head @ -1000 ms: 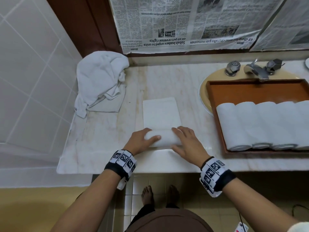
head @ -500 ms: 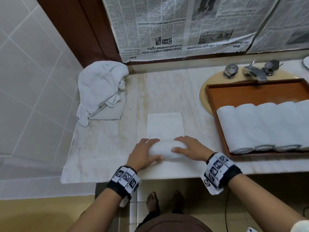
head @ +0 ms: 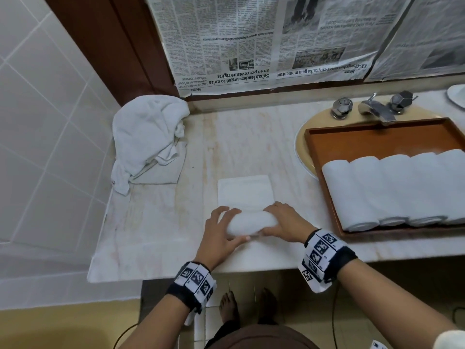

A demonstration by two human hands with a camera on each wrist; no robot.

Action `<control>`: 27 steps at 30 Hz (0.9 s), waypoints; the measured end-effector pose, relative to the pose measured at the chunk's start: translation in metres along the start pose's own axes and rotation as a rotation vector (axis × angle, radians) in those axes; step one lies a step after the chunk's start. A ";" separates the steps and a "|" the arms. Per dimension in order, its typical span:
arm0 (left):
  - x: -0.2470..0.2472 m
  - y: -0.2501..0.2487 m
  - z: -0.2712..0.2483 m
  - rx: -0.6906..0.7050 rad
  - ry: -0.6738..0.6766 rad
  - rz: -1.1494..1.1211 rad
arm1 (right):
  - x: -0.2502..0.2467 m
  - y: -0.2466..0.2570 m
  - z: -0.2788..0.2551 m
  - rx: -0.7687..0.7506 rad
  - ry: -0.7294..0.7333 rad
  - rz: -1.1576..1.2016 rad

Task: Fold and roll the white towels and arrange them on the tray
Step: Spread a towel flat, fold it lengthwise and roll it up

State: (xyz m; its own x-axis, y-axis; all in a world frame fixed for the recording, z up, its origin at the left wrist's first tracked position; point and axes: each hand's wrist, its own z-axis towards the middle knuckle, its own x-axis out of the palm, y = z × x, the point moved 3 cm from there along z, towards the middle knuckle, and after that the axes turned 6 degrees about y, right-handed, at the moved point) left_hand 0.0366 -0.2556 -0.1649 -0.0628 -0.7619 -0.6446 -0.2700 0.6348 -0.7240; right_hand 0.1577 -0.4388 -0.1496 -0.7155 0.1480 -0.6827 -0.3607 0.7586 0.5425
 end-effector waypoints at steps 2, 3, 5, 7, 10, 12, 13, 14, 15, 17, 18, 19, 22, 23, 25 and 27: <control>-0.001 0.005 0.001 -0.010 0.012 -0.022 | -0.002 0.000 -0.001 0.014 0.030 0.009; -0.004 0.006 0.003 -0.028 0.042 -0.023 | -0.001 0.000 -0.003 0.013 0.034 0.020; -0.013 0.003 0.009 -0.059 0.115 -0.014 | 0.001 -0.001 -0.009 0.001 0.025 0.044; -0.019 -0.002 0.014 -0.080 0.167 -0.017 | 0.006 -0.001 -0.016 -0.018 -0.012 0.050; -0.024 -0.003 0.021 -0.132 0.198 -0.035 | 0.011 0.006 -0.026 -0.103 -0.154 -0.064; -0.027 -0.003 0.025 -0.185 0.229 -0.071 | 0.017 0.012 -0.029 -0.158 -0.194 -0.184; -0.028 -0.003 0.027 -0.214 0.248 -0.088 | 0.019 0.013 -0.027 -0.170 -0.194 -0.243; -0.029 -0.004 0.028 -0.239 0.267 -0.093 | 0.021 0.014 -0.025 -0.171 -0.190 -0.286; -0.029 -0.006 0.029 -0.250 0.274 -0.098 | 0.021 0.014 -0.022 -0.168 -0.182 -0.308; -0.029 -0.011 0.029 -0.252 0.256 -0.067 | 0.014 0.014 -0.015 -0.155 -0.144 -0.303; -0.028 -0.011 0.028 -0.239 0.227 -0.022 | 0.010 0.015 -0.011 -0.142 -0.101 -0.278; -0.027 -0.011 0.027 -0.224 0.197 0.023 | 0.005 0.016 -0.007 -0.122 -0.052 -0.241; -0.018 -0.013 0.016 -0.096 0.137 0.133 | -0.006 0.016 0.003 -0.050 0.094 -0.174; -0.014 -0.013 0.013 -0.068 0.135 0.168 | -0.008 0.017 0.005 -0.045 0.135 -0.166; -0.009 -0.011 0.008 -0.076 0.136 0.150 | -0.009 0.017 0.007 -0.037 0.181 -0.119; -0.008 -0.005 0.009 -0.131 0.168 0.096 | -0.005 0.015 0.002 -0.012 0.175 -0.063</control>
State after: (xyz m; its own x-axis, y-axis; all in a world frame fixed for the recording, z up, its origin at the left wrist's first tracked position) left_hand 0.0471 -0.2510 -0.1586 -0.2504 -0.7169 -0.6507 -0.3770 0.6913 -0.6164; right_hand 0.1575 -0.4269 -0.1390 -0.7844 -0.0129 -0.6201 -0.4143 0.7550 0.5083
